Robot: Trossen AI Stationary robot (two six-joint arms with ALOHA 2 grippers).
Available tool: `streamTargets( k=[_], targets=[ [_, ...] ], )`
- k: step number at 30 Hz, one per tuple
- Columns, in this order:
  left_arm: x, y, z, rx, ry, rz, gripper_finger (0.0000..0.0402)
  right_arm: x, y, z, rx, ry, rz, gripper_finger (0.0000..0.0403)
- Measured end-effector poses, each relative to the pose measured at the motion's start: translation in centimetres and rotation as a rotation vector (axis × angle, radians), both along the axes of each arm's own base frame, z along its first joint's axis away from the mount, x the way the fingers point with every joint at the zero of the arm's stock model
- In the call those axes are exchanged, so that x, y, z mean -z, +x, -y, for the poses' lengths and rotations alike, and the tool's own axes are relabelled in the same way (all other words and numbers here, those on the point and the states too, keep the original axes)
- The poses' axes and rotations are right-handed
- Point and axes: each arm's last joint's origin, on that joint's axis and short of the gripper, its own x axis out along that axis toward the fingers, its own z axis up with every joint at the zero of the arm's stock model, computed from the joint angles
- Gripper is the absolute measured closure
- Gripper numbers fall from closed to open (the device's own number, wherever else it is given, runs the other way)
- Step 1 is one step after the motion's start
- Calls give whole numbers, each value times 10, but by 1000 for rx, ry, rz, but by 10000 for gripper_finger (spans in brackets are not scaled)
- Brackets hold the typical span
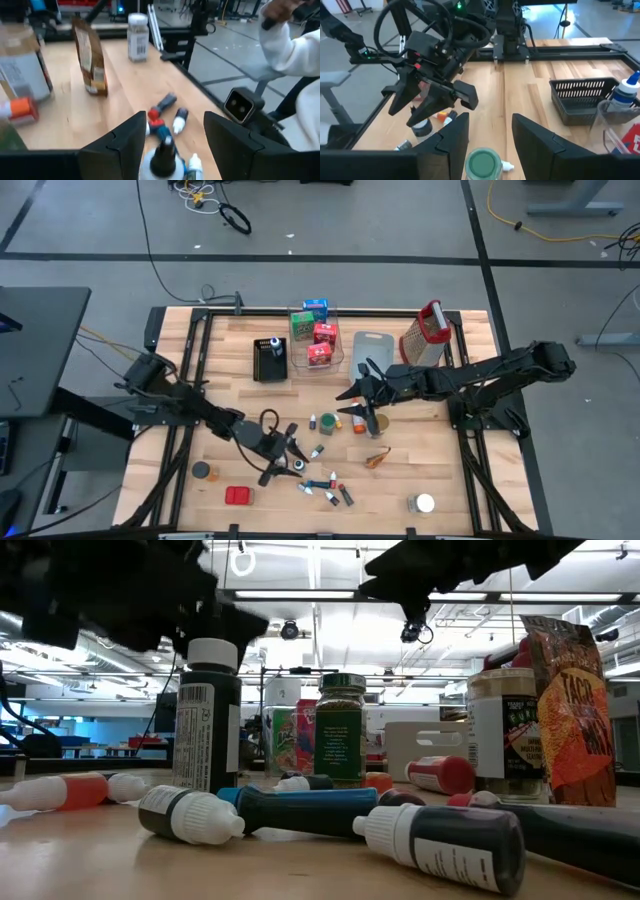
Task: Pick & Place Kitchen Items
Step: Put the large black food coloring bottle into the black bin
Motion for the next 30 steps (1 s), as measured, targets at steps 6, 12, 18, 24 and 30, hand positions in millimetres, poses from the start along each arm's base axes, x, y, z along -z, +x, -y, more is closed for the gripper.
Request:
streamTargets(
  k=[6, 12, 18, 24, 30],
  targets=[
    [8, 1, 0, -37, 12, -33, 199, 2, -1, -1, -4, -2, -16, 244],
    [8, 1, 0, -36, 24, -28, 267, 1, -1, -4, -13, -2, -16, 244],
    [8, 1, -1, -57, 11, -31, 280, 1, -1, -4, -13, -3, -16, 244],
    [-5, 1, -5, -195, -5, 19, 270, 1, -1, -4, -13, -3, -16, 244],
    [-38, -9, -15, -315, 28, 49, 275, 1, -1, -4, -13, -3, -15, 244]
  ],
)
